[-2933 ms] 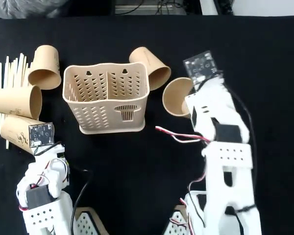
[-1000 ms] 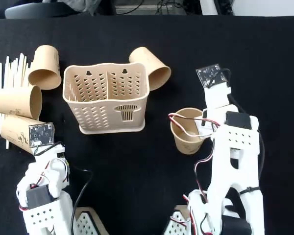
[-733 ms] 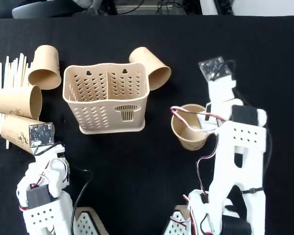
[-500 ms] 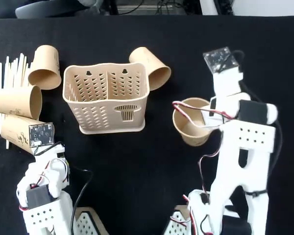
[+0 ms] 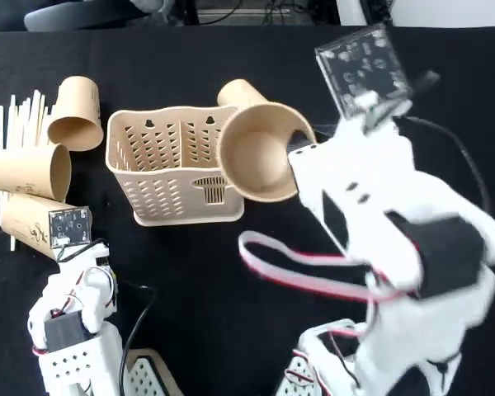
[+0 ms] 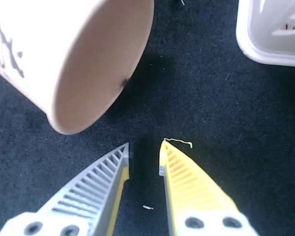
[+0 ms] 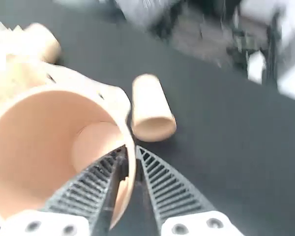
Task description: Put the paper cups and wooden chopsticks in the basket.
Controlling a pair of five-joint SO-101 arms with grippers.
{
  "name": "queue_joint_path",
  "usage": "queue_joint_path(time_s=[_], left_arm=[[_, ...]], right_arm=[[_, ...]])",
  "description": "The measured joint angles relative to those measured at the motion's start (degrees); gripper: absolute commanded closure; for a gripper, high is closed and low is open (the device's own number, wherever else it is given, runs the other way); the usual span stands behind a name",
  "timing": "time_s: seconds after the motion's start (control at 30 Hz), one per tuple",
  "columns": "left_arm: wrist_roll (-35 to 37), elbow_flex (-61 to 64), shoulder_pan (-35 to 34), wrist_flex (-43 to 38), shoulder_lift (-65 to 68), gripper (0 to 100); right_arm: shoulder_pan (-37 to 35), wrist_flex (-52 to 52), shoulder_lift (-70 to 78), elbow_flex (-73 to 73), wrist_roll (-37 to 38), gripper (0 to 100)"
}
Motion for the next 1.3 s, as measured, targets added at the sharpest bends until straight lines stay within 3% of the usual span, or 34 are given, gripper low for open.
queue_joint_path(time_s=[0.13,0.33,0.67,1.3], left_arm=[[0.0,0.0,0.0,0.0,0.0,89],[0.0,0.0,0.0,0.0,0.0,89],[0.0,0.0,0.0,0.0,0.0,89],[0.0,0.0,0.0,0.0,0.0,89]], right_arm=[[-6.68,-3.25,0.09,-2.11,-0.26,98.7],[-8.09,-5.98,9.49,-2.9,-0.44,98.7],[-6.42,-6.77,29.1,-10.02,-0.53,98.7],[-3.34,-6.77,30.59,-11.34,-0.44,98.7]])
